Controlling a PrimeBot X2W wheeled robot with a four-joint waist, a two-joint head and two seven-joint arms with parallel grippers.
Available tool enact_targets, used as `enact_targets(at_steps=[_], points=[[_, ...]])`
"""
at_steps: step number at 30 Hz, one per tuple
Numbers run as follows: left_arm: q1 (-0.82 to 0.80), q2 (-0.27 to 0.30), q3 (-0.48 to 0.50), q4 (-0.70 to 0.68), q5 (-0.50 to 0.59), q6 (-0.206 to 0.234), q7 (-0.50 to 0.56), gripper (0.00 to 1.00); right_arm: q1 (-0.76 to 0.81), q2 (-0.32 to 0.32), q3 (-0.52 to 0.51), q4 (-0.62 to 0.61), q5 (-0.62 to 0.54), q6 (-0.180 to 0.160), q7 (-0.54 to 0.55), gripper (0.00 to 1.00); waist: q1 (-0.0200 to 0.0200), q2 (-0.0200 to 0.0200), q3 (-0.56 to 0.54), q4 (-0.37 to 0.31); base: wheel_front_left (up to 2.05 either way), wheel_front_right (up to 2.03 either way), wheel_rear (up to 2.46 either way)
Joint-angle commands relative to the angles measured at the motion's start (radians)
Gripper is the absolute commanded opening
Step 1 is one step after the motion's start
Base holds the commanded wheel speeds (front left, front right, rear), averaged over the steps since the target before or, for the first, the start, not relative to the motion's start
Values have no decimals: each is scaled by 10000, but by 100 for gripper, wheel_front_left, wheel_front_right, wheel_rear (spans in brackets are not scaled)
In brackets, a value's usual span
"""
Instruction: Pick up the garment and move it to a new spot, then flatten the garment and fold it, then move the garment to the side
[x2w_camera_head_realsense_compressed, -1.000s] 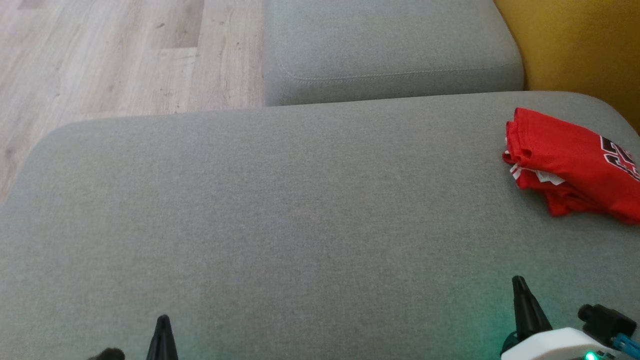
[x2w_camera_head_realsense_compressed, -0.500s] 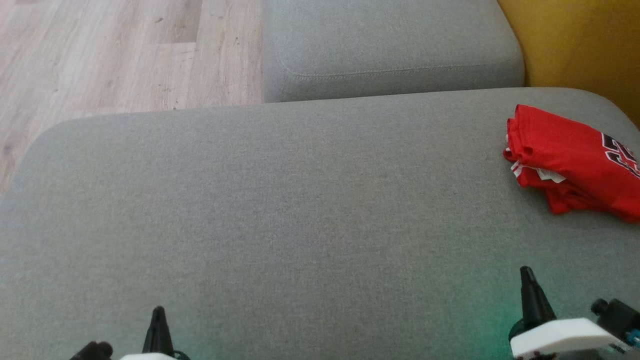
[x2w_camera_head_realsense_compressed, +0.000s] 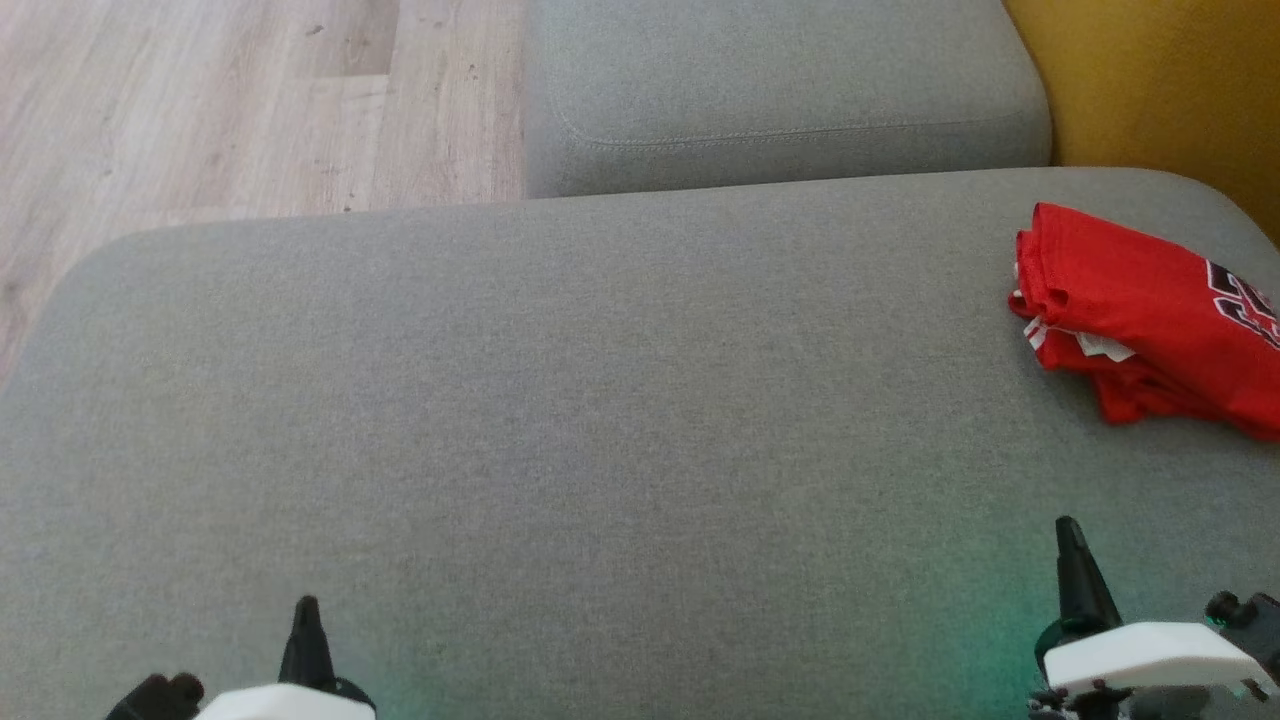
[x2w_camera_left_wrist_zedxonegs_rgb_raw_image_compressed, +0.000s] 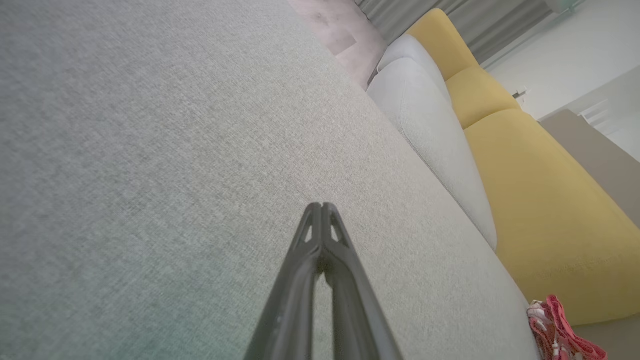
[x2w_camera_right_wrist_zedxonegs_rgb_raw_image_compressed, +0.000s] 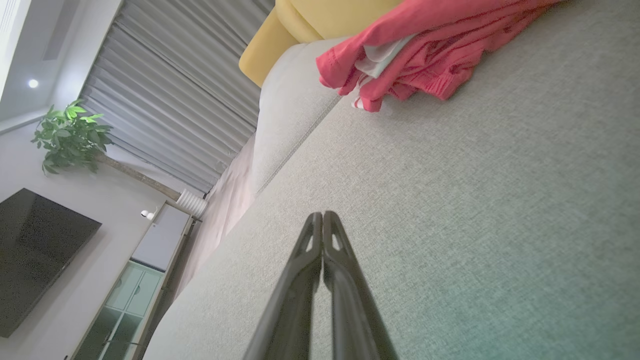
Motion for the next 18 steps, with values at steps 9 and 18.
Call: enact_targets(at_steps=[9, 18], points=[[-838, -145, 762, -220, -871, -397, 302, 0, -807, -86, -55, -375, 1235, 20, 212, 0, -1, 0, 74, -4, 0, 0, 0], [-1035, -290, 1151, -205, -1595, -668, 562, 0, -995, -90, -156, -387, 2247, 23, 376, 0, -1, 0, 144, -8, 0, 0, 0]])
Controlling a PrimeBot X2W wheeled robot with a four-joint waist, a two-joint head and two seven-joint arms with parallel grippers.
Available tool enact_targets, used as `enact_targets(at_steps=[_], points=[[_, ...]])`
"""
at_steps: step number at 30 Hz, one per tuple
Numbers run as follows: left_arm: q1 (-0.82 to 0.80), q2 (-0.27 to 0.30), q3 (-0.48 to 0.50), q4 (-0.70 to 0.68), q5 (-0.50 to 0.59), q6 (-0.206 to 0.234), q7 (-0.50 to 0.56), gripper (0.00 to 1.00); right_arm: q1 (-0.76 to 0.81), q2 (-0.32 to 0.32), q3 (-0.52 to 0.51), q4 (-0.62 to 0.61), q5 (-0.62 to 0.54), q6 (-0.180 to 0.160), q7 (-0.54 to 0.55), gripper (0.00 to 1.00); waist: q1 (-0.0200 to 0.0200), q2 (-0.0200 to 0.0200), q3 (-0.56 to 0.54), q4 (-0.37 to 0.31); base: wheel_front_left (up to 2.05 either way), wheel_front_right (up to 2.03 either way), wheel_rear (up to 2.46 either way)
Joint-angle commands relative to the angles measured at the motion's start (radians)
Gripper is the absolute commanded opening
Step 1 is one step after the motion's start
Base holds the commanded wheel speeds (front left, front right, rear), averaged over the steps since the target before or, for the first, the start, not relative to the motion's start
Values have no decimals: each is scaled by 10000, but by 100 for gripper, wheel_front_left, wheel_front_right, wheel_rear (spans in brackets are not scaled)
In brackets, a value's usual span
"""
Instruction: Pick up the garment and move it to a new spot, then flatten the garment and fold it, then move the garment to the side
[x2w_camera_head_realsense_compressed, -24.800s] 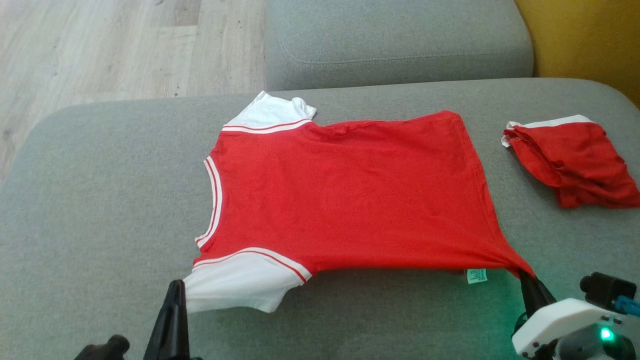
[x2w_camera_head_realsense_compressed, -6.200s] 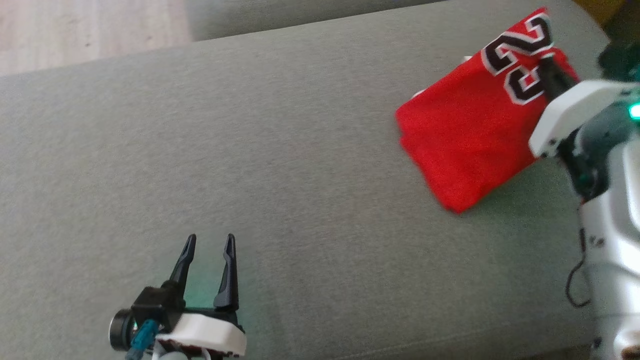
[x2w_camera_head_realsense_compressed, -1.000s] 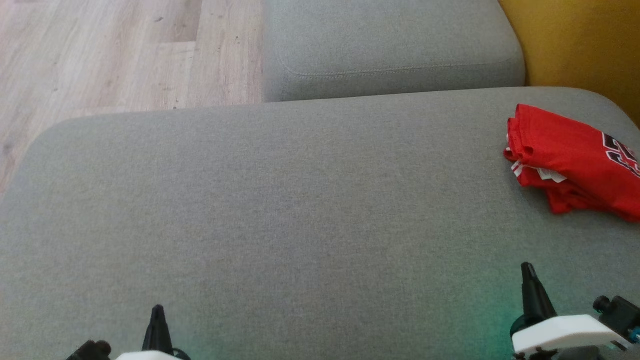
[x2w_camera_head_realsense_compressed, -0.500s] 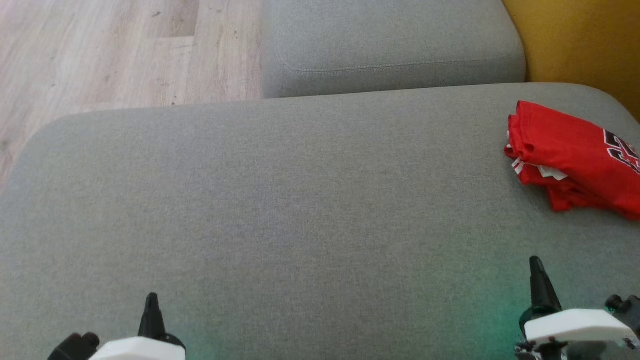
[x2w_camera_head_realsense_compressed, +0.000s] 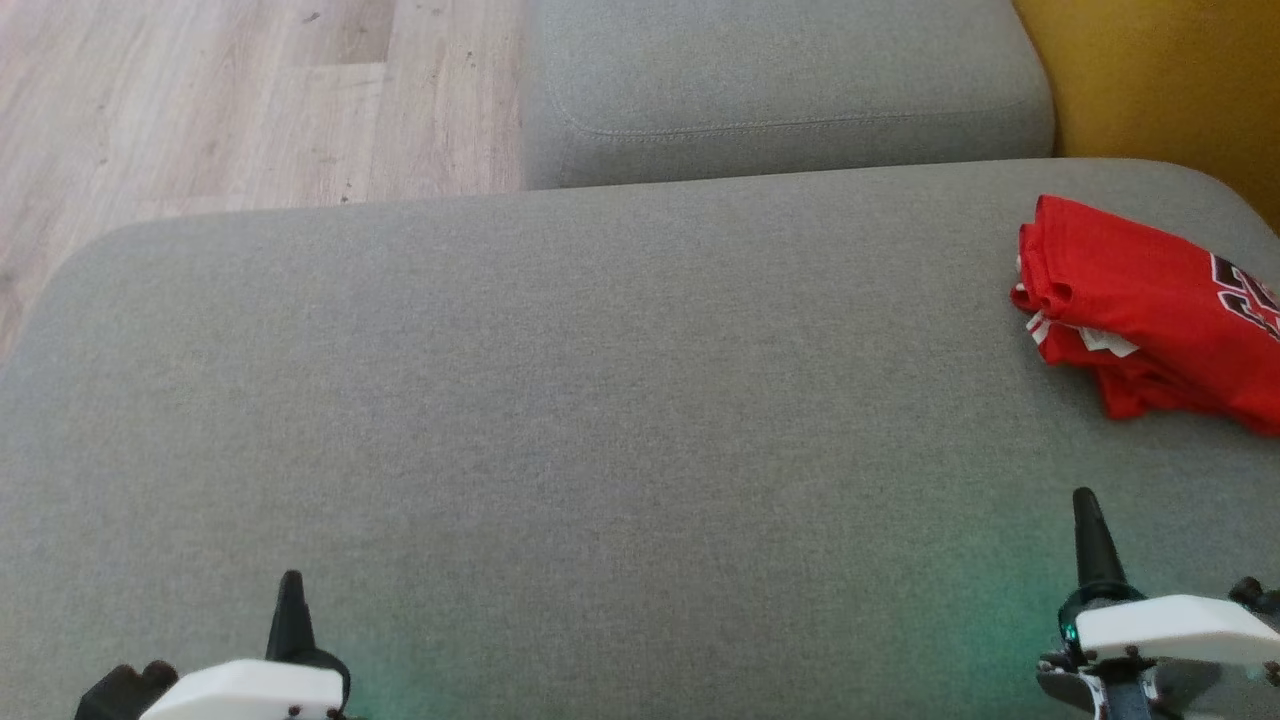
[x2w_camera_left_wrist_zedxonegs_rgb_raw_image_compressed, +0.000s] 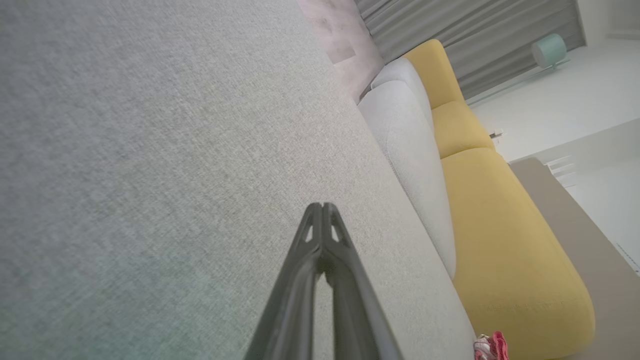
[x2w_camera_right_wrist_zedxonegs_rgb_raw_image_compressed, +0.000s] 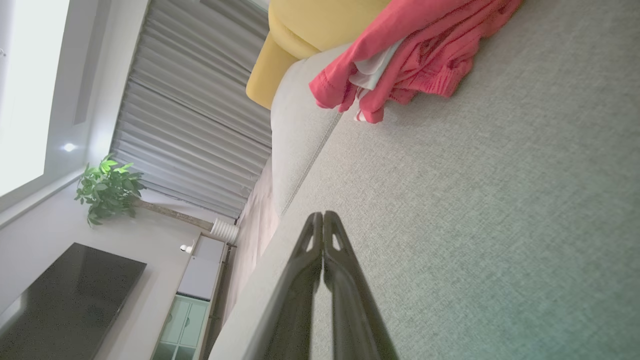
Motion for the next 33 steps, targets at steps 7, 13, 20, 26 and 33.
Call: enact_targets(at_steps=[7, 13, 20, 26, 33], points=[[-779, -96, 609, -248, -650, -288, 230, 0, -691, -90, 26, -375, 918, 25, 142, 0, 0, 0, 52, -3, 0, 0, 0], [-910, -194, 868, -237, -1130, -468, 403, 0, -816, -92, -42, -383, 1589, 26, 252, 0, 0, 0, 98, -6, 0, 0, 0], [-1063, -308, 1174, -224, -1691, -679, 607, 0, -962, -93, -123, -392, 2375, 28, 381, 0, 0, 0, 152, -9, 0, 0, 0], [-1217, -423, 1479, -212, -2253, -890, 812, 0, -1108, -95, -204, -401, 3161, 31, 511, 0, 0, 0, 206, -12, 0, 0, 0], [-1371, -538, 1785, -199, -2814, -1101, 1016, 0, -1254, -96, -286, -410, 3946, 33, 641, 0, -1, 0, 260, -16, 0, 0, 0]])
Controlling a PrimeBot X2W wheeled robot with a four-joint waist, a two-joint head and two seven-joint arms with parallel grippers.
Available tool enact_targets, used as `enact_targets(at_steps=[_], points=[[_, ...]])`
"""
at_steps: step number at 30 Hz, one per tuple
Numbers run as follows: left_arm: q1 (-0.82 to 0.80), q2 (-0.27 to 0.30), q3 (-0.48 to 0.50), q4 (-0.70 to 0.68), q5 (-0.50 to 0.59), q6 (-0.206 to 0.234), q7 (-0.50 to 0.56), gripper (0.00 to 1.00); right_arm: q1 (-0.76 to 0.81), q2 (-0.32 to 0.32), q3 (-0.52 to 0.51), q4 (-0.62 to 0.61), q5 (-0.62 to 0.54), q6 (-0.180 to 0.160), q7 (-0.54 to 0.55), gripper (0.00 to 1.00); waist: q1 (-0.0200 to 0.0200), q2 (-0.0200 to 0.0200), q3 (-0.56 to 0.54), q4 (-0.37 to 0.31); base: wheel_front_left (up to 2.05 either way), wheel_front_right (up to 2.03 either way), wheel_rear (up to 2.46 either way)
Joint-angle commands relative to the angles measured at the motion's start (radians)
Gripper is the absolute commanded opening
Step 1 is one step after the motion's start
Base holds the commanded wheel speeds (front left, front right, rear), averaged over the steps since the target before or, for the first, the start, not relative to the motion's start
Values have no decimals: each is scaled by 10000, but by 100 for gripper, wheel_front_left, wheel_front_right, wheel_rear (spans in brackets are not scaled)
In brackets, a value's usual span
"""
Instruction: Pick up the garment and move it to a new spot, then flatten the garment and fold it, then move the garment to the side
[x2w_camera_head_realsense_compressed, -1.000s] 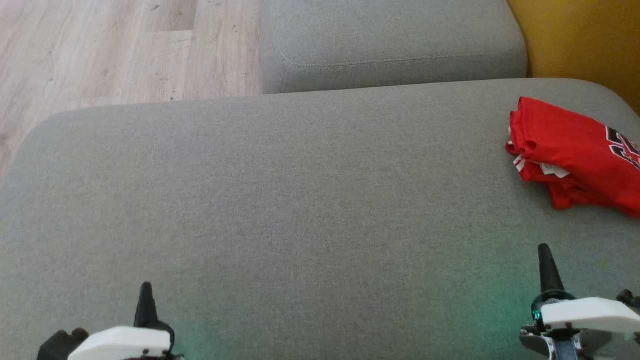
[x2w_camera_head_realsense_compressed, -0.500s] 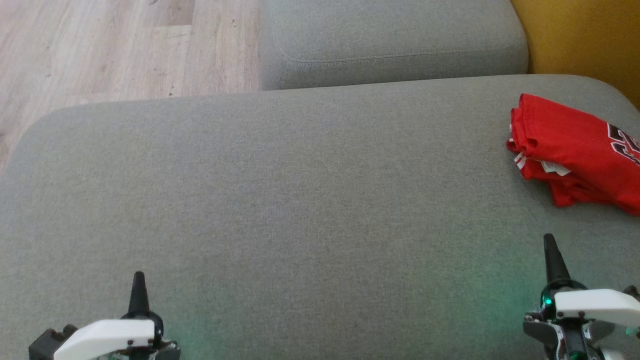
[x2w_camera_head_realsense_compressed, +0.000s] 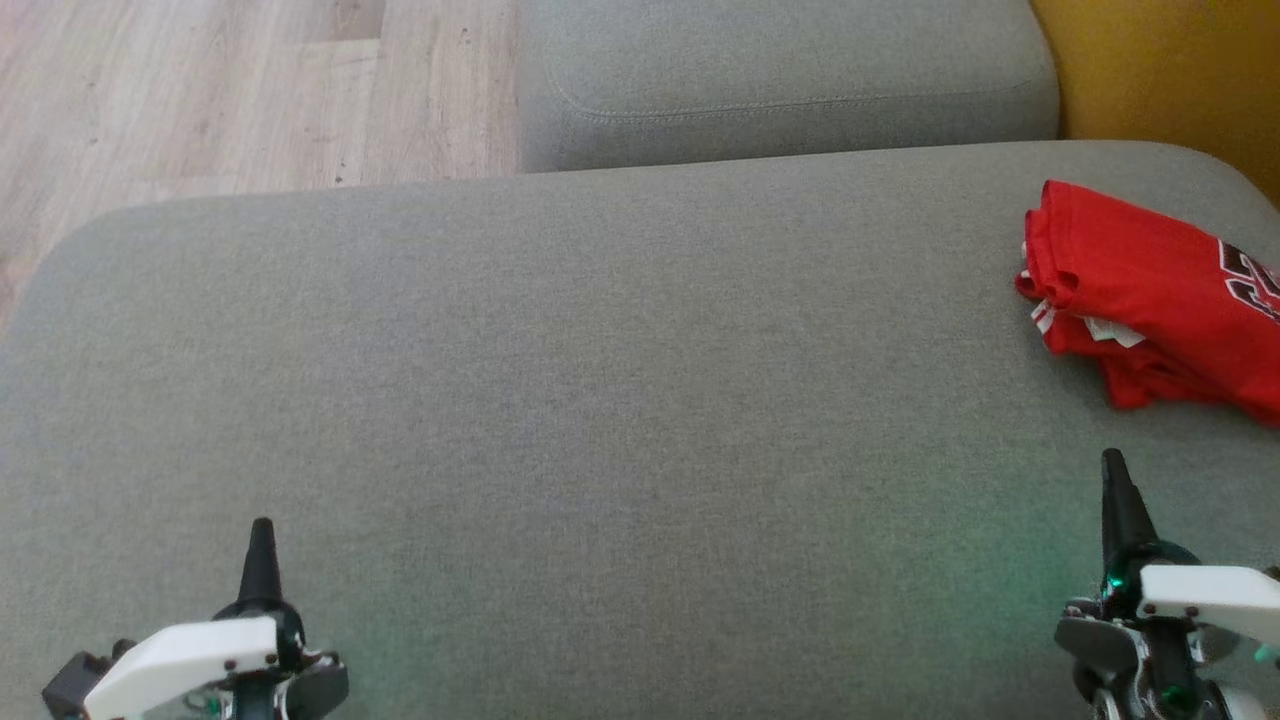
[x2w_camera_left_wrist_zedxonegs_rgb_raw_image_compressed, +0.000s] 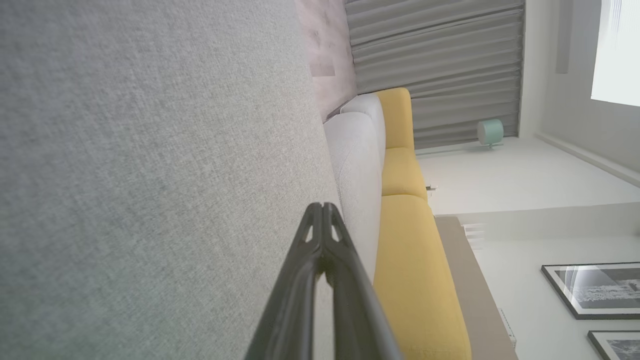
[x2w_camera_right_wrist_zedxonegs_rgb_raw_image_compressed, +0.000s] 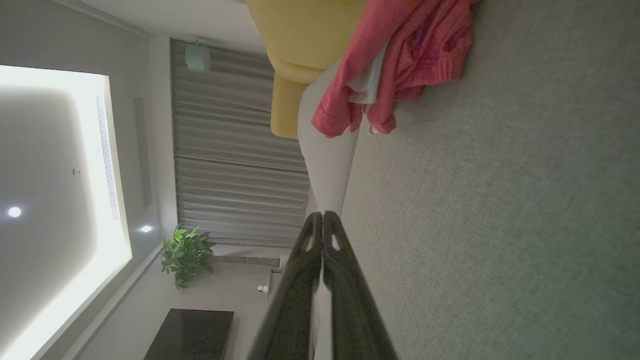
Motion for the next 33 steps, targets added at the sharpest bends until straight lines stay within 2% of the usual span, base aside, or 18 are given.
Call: enact_targets(at_steps=[1, 15, 33], points=[[-613, -34, 473, -287, -282, -180, 108, 0, -638, -96, 116, -371, 390, 35, 129, 0, 1, -1, 15, 0, 0, 0, 0], [-895, -246, 1035, -264, -1311, -567, 484, 0, -906, -98, -34, -388, 1831, 39, 368, 0, 1, -1, 114, -6, 0, 0, 0], [-896, -257, 1051, -264, -1298, -568, 497, 0, -907, -87, -49, -387, 1818, 39, 381, 0, 1, -1, 114, -6, 0, 0, 0]])
